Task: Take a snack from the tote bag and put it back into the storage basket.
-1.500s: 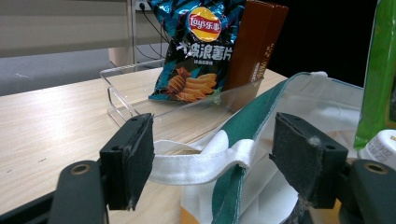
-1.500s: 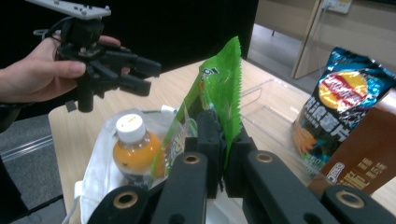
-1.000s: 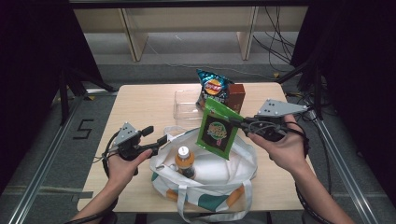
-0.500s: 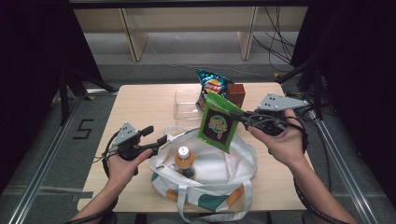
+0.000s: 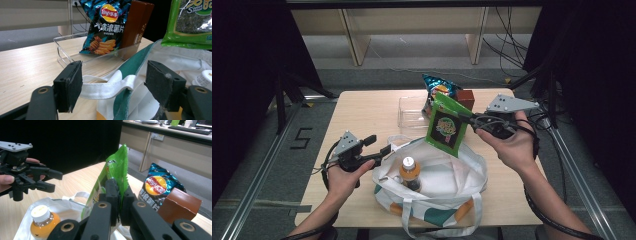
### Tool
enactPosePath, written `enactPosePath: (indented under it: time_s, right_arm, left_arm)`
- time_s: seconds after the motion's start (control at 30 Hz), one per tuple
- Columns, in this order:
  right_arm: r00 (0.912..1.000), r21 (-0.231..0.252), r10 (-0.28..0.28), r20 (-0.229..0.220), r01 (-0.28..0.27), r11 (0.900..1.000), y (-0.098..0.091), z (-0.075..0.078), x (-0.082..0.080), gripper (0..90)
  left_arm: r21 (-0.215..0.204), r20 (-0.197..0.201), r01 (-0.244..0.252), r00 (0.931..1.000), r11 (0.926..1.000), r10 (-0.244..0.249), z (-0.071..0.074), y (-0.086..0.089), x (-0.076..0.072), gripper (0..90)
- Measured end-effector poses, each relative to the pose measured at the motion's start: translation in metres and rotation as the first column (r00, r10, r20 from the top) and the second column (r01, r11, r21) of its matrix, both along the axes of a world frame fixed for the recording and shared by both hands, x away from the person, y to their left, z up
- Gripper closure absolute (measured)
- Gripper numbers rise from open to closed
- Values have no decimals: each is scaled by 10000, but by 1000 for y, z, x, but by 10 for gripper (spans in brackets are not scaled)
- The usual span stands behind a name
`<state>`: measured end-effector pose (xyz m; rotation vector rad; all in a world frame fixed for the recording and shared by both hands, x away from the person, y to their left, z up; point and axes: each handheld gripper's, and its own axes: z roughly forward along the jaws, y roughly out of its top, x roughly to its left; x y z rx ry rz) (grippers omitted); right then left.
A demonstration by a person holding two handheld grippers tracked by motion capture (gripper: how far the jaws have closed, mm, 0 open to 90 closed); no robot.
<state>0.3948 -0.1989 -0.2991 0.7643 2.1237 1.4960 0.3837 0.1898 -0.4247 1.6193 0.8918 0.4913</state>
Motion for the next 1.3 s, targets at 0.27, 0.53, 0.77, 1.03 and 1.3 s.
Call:
enactPosePath:
  time_s: [0.27,0.53,0.77,1.03,1.3]
  right_arm:
    - [9997,10,-143,191,143,9999,0,2,5,892]
    - [9988,24,-252,428,252,9997,1,3,11,892]
    - [9984,-2,-336,451,337,9994,1,4,14,894]
    - [9978,136,-383,547,376,9992,4,6,19,899]
    - [9969,34,-533,585,532,9986,5,6,20,900]
  left_arm:
    - [-8,-5,-14,10000,10000,14,0,0,0,292]
    - [1,-8,-19,10000,10000,19,0,1,0,292]
    - [-3,-7,-10,10000,10000,10,0,0,0,292]
    - [30,-12,17,10000,10000,-17,0,0,0,292]
    - [18,2,16,10000,10000,-16,0,0,0,292]
